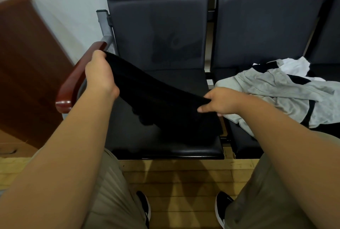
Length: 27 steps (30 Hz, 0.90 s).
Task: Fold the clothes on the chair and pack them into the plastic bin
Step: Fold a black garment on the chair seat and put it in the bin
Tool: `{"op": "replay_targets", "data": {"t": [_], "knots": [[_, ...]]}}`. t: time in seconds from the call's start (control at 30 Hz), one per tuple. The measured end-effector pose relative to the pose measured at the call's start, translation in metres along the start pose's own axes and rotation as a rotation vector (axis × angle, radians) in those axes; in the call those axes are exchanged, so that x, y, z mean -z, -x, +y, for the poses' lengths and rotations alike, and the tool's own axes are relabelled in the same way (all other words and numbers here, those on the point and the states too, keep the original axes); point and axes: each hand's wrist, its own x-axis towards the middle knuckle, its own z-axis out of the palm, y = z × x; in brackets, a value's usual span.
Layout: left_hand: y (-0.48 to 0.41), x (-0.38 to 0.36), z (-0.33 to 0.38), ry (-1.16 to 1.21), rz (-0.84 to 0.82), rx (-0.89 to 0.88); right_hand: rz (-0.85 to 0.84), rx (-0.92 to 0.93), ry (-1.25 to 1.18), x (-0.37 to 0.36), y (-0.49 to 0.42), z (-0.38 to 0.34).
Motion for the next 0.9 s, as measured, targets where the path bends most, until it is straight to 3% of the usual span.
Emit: {"op": "replay_targets", "data": {"t": [0.2,0.3,0.47,0.57,0.67,0.83,0.9], "knots": [[0.004,0.001,-0.012,-0.704,-0.230,-0.142,0.236,0.064,-0.564,0.009,-0.006,0.000],[-0.004,0.009,-0.015,-1.024,-0.287,-0.208,0.319,0.006,-0.674,0.012,-0.008,0.001],[-0.006,0.011,-0.024,-1.489,-0.352,-0.486,0.246,-0.233,-0.642,0.015,-0.007,0.005],[-0.001,0.013,-0.027,-1.518,-0.355,-0.425,0.055,-0.272,-0.322,0.018,0.003,0.007],[0.010,0.013,-0.021,-1.388,-0.347,-0.269,-0.063,-0.160,-0.278,0.020,0.013,0.010],[0.028,0.013,-0.011,-0.910,-0.338,-0.064,0.032,0.057,-0.473,0.019,0.034,-0.001],[0.034,0.011,-0.012,-0.759,-0.357,-0.019,0.141,0.085,-0.559,0.015,0.037,-0.006]]}}
